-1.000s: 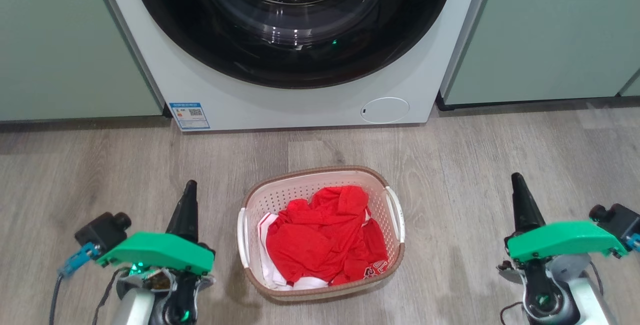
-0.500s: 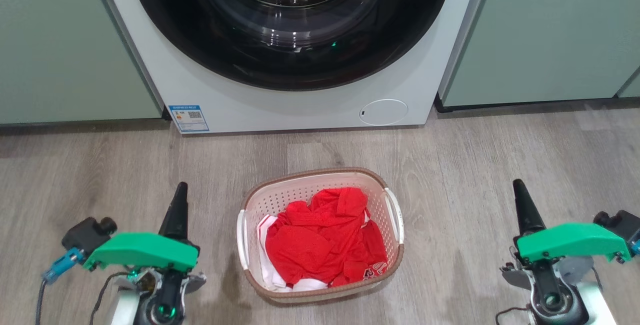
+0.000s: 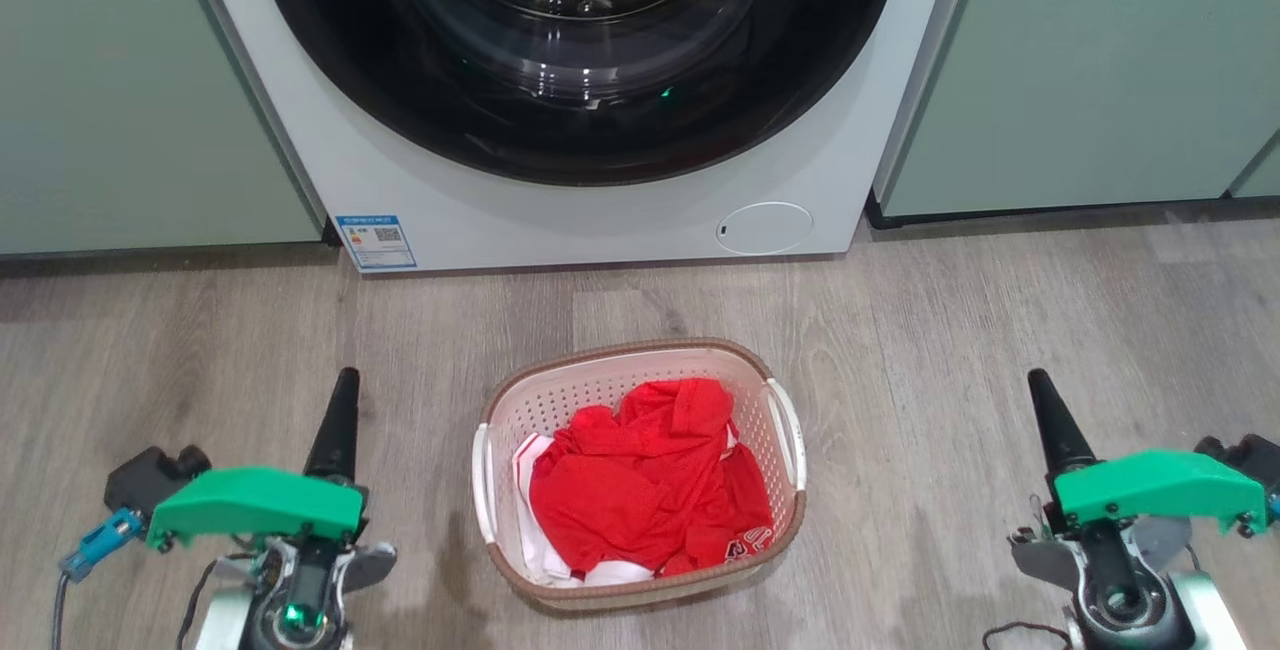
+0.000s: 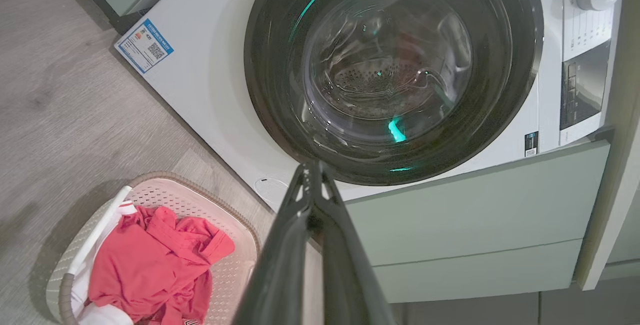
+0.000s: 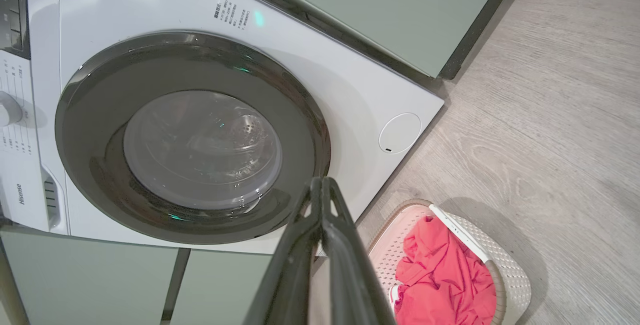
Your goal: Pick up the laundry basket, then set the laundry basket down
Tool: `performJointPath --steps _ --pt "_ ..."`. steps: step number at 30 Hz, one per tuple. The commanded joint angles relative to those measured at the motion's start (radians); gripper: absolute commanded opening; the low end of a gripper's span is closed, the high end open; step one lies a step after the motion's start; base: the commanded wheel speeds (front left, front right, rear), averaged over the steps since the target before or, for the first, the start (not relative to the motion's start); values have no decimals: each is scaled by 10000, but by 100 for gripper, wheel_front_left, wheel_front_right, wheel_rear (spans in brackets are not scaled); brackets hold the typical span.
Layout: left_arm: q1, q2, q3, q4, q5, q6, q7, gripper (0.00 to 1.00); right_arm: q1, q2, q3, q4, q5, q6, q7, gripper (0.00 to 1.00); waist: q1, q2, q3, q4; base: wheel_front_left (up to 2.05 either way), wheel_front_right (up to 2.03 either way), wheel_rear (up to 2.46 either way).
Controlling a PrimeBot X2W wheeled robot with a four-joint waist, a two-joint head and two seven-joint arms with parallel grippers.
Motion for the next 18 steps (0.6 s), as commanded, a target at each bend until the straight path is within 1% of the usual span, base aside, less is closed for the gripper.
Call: performJointPath --steps 1,18 --pt "-437 158 351 -261 -335 -117 103 0 -454 -158 16 -262 312 47 100 0 0 0 -9 -5 0 0 0" --pt "-431 157 851 -169 -1935 -296 573 0 -464 -150 -257 -41 1710 56 563 0 0 0 -85 -47 0 0 0"
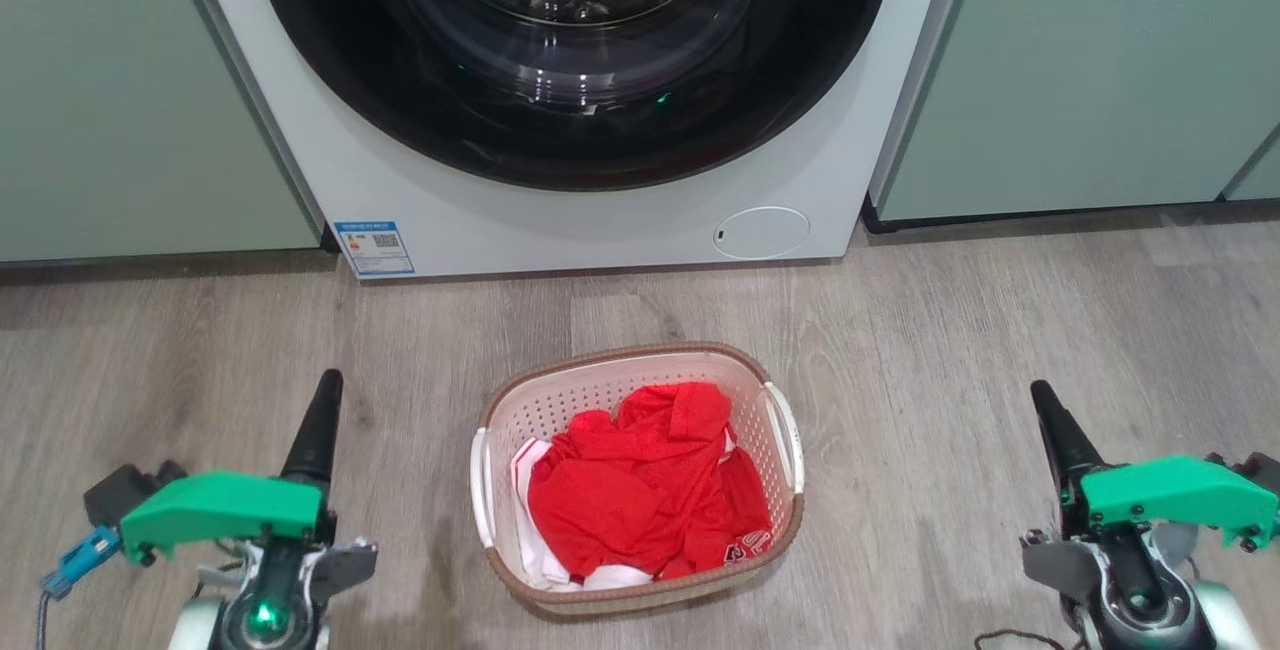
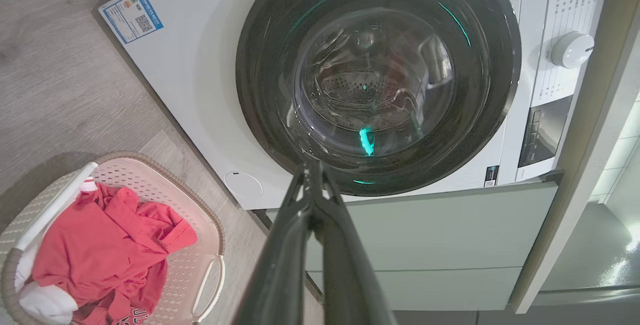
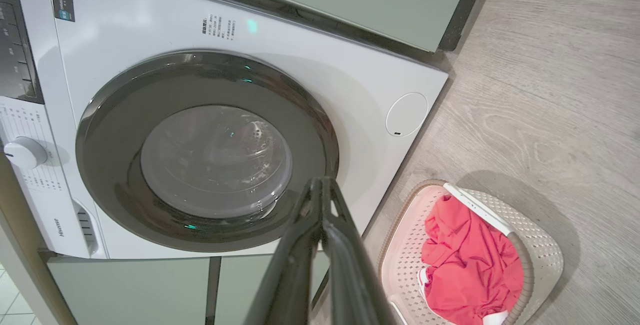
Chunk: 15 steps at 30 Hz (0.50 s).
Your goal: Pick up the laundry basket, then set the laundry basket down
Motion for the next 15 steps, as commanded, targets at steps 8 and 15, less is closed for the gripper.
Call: performJointPath --steps 8,15 --pt "-428 154 625 -218 -955 -179 308 0 -469 -143 -58 -170 848 61 267 0 0 0 -39 -21 0 0 0" --pt "-426 149 850 -177 -1651 -257 519 0 -474 -136 -183 -73 1456 65 474 0 0 0 -72 -39 0 0 0"
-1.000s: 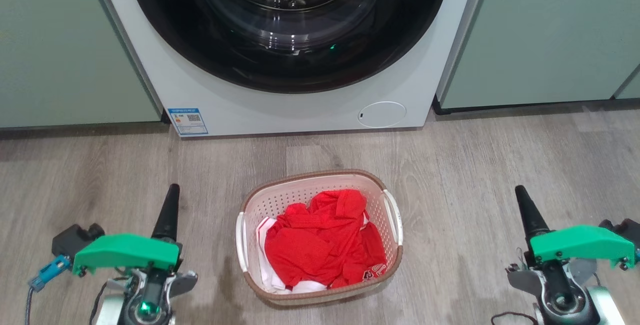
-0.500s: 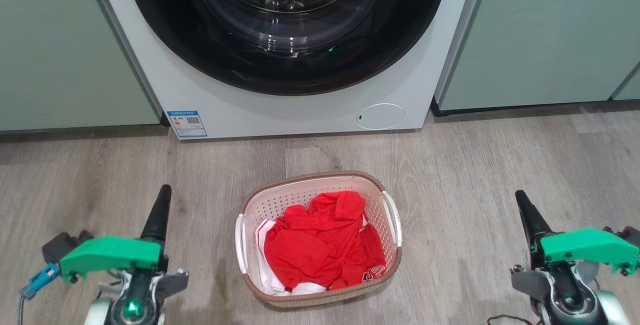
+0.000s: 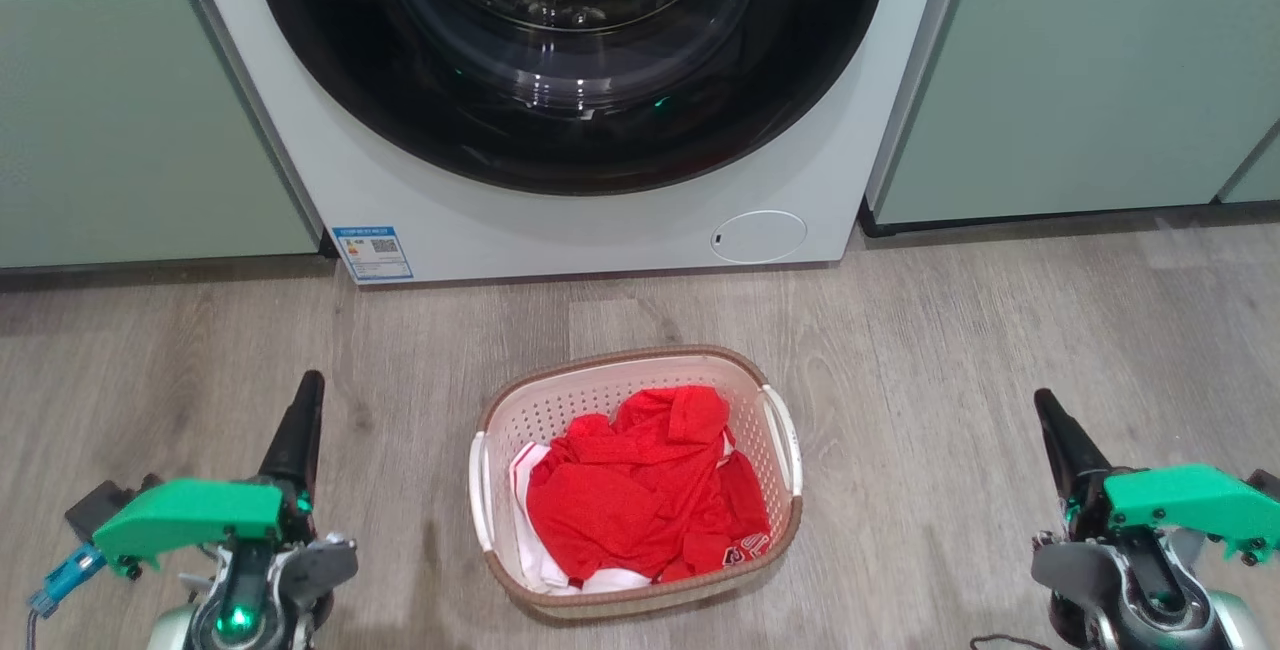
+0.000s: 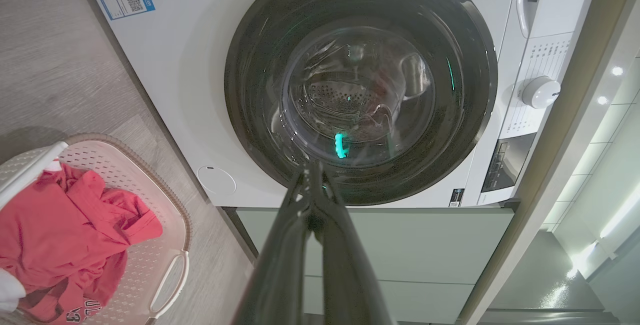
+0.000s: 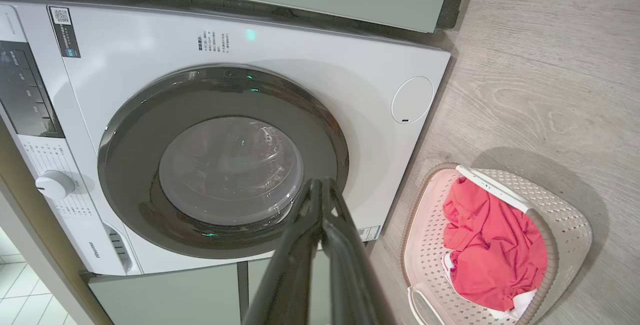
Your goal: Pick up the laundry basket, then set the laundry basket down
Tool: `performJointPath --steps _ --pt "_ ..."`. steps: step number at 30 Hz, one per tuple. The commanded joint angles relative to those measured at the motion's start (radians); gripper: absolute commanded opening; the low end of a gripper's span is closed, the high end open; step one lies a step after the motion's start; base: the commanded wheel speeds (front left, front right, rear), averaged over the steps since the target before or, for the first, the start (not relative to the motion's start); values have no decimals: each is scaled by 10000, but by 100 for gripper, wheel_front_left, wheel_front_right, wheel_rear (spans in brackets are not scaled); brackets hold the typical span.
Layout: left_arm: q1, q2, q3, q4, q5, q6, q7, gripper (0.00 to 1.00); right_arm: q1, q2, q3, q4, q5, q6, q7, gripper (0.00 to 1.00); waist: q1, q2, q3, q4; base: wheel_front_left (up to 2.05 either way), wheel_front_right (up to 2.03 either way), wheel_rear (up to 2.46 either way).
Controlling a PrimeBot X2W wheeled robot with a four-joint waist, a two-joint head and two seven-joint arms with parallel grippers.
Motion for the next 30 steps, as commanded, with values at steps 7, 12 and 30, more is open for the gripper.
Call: performJointPath --steps 7,12,30 --pt "-425 146 592 -234 -851 -193 274 0 -479 -127 -23 -200 776 69 302 0 0 0 -35 -19 0 0 0" --pt "-424 140 735 -209 -1277 -242 408 0 -482 -120 -104 -140 1147 71 433 0 0 0 -55 -30 0 0 0" --pt "-429 97 796 -206 -1226 -242 456 0 -487 -79 -162 -136 1098 71 480 0 0 0 -56 -30 0 0 0"
